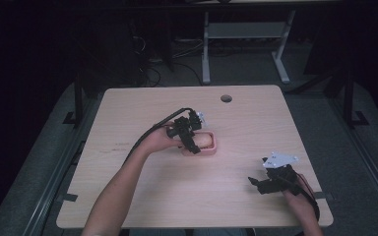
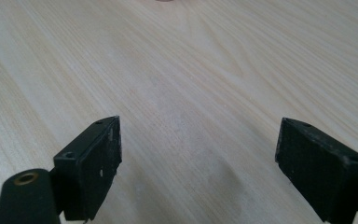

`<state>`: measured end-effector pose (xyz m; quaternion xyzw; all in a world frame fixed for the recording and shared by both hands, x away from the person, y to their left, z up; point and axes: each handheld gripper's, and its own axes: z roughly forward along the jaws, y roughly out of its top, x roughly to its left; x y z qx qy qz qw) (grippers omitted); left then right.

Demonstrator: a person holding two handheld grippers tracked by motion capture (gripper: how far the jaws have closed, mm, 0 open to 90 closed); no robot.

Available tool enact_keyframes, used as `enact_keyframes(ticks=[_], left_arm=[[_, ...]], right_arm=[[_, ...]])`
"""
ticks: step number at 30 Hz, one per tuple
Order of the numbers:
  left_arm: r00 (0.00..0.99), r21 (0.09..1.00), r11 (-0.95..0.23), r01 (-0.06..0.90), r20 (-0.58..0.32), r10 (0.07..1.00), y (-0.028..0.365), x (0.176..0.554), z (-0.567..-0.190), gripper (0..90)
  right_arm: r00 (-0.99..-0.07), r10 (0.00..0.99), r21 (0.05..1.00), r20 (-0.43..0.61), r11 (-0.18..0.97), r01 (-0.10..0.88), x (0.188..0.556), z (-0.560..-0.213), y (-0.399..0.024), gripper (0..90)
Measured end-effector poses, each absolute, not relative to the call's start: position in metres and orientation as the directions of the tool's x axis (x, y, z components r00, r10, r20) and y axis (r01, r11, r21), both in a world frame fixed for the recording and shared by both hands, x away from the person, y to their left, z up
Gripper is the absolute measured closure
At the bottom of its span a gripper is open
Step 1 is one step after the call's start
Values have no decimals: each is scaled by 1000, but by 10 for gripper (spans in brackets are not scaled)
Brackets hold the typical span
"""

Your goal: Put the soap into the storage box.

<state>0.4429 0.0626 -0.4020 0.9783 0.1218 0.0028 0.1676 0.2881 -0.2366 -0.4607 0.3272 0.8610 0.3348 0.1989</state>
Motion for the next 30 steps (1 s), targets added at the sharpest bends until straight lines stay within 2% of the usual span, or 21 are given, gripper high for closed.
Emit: enact_keyframes(ticks=[30], left_arm=[[968, 346, -906, 245, -42, 246, 79, 424, -406, 234]], right_arm=[[-706, 696, 697, -129, 570, 434, 289, -461, -235, 138]])
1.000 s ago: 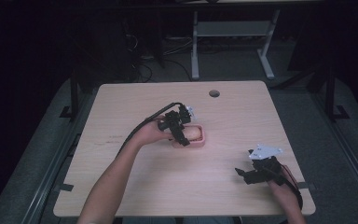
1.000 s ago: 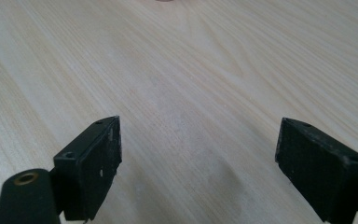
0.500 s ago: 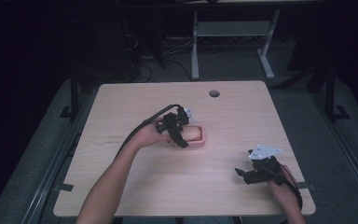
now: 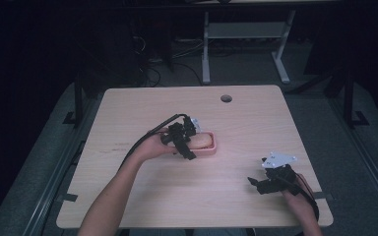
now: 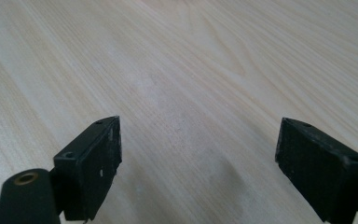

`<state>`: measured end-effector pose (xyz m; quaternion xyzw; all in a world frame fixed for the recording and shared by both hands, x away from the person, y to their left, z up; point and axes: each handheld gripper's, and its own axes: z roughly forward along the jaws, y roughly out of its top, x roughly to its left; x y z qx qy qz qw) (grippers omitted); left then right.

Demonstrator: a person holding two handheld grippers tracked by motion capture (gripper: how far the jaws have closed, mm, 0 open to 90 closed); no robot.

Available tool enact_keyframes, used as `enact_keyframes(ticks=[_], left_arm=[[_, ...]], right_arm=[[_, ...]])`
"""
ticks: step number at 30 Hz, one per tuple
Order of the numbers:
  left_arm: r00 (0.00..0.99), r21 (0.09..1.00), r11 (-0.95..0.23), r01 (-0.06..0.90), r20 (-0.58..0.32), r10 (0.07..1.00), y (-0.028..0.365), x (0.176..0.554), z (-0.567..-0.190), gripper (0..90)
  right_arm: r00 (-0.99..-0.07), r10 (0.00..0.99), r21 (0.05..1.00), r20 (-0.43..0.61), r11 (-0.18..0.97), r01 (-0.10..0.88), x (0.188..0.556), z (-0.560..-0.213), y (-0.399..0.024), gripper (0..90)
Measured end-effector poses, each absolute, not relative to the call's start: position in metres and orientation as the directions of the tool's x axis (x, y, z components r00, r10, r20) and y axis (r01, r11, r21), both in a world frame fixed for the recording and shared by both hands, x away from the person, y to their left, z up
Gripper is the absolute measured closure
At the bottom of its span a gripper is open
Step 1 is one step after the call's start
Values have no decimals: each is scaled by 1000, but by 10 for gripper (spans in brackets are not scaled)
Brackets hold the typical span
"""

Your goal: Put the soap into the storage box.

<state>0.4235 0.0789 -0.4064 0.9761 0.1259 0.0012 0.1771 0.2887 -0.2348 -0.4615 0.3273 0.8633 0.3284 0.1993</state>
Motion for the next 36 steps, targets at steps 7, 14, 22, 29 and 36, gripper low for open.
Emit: enact_keyframes(ticks=[7, 14, 22, 29, 36], left_arm=[[964, 350, -900, 261, -42, 263, 86, 419, -409, 234], [967, 349, -903, 251, -39, 254, 87, 411, -410, 234], [965, 353, -900, 256, -33, 261, 93, 405, -410, 234], [969, 350, -906, 240, -23, 248, 95, 397, -406, 232], [970, 364, -903, 230, -14, 242, 96, 390, -405, 232]], right_arm=[[-711, 690, 695, -135, 578, 428, 289, -462, -234, 138], [-710, 691, 693, -138, 579, 429, 289, -462, -235, 138], [-710, 690, 693, -139, 580, 428, 289, -462, -235, 138], [-709, 691, 690, -140, 582, 431, 289, -463, -234, 138], [-709, 691, 691, -143, 582, 428, 289, -462, -234, 138]])
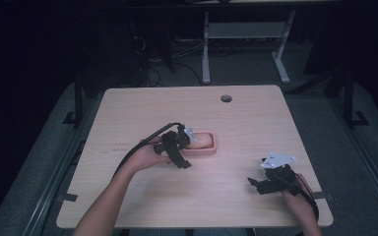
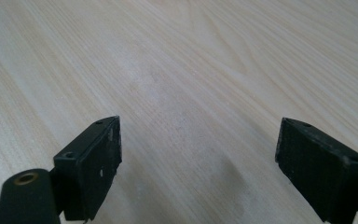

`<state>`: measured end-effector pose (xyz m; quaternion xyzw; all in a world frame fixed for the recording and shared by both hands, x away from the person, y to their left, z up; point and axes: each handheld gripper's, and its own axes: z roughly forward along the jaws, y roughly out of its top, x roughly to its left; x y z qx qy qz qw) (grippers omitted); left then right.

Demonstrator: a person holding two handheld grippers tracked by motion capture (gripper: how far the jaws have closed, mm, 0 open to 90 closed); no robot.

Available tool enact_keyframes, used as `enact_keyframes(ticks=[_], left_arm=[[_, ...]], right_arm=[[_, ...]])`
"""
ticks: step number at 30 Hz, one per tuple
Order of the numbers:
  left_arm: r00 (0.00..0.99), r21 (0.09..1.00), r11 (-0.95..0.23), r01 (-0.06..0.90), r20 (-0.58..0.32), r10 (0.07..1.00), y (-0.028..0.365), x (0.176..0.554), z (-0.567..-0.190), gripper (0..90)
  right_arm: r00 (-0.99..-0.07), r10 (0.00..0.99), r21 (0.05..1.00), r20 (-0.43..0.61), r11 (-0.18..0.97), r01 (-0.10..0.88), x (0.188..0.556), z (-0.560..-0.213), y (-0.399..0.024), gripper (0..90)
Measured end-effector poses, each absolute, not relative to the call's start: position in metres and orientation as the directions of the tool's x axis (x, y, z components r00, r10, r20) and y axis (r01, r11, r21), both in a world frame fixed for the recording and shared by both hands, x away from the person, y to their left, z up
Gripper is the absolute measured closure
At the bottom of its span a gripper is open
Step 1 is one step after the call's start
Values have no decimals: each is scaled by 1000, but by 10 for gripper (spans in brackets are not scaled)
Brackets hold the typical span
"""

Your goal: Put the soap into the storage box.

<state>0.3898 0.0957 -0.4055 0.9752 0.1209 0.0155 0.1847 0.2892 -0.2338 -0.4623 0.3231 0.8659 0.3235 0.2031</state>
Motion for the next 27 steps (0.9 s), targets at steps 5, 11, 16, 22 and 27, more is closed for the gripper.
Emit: enact_keyframes(ticks=[5, 11, 16, 22, 27], left_arm=[[968, 370, -898, 238, -17, 250, 100, 387, -407, 232], [967, 369, -897, 243, -21, 253, 103, 384, -409, 232], [967, 364, -899, 244, -23, 253, 107, 379, -413, 232], [966, 374, -894, 246, -19, 257, 112, 374, -412, 232], [966, 378, -893, 243, -12, 258, 117, 367, -413, 231]], right_arm=[[-710, 689, 690, -146, 585, 426, 289, -462, -233, 138], [-709, 690, 690, -145, 584, 427, 289, -462, -234, 138], [-709, 690, 691, -145, 584, 427, 289, -462, -234, 138], [-707, 692, 691, -145, 582, 428, 289, -462, -234, 138], [-706, 693, 691, -144, 582, 430, 289, -462, -234, 138]])
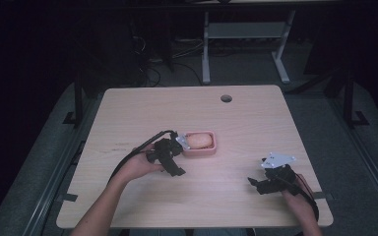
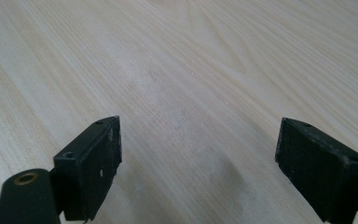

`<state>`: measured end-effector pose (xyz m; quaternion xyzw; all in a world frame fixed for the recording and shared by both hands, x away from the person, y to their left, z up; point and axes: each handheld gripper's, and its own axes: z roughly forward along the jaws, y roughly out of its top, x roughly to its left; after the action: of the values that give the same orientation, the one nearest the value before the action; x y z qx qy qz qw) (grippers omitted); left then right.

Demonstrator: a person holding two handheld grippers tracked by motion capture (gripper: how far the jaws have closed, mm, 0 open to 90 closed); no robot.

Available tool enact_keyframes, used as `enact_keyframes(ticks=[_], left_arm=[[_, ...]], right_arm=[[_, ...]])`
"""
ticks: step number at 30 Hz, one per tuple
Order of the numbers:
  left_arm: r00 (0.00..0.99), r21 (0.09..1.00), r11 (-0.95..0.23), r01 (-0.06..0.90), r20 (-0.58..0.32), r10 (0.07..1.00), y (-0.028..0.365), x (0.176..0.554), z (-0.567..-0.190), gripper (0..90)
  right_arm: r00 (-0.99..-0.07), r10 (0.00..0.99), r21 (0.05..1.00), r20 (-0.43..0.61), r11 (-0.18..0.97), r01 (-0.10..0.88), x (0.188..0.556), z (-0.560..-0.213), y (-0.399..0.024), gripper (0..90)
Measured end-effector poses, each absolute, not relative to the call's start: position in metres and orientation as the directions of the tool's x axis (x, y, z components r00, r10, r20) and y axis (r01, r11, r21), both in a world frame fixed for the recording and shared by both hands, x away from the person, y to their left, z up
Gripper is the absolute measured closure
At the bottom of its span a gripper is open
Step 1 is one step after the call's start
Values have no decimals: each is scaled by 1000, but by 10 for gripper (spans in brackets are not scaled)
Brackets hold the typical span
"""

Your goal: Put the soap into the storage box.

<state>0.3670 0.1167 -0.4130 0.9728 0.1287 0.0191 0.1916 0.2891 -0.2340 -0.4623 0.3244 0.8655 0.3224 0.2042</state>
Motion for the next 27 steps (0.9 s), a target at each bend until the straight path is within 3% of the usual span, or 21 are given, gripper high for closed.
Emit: enact_keyframes(ticks=[27], left_arm=[[947, 407, -862, 303, -29, 319, 155, 340, -429, 230]], right_arm=[[-699, 700, 686, -145, 580, 439, 289, -463, -236, 138]])
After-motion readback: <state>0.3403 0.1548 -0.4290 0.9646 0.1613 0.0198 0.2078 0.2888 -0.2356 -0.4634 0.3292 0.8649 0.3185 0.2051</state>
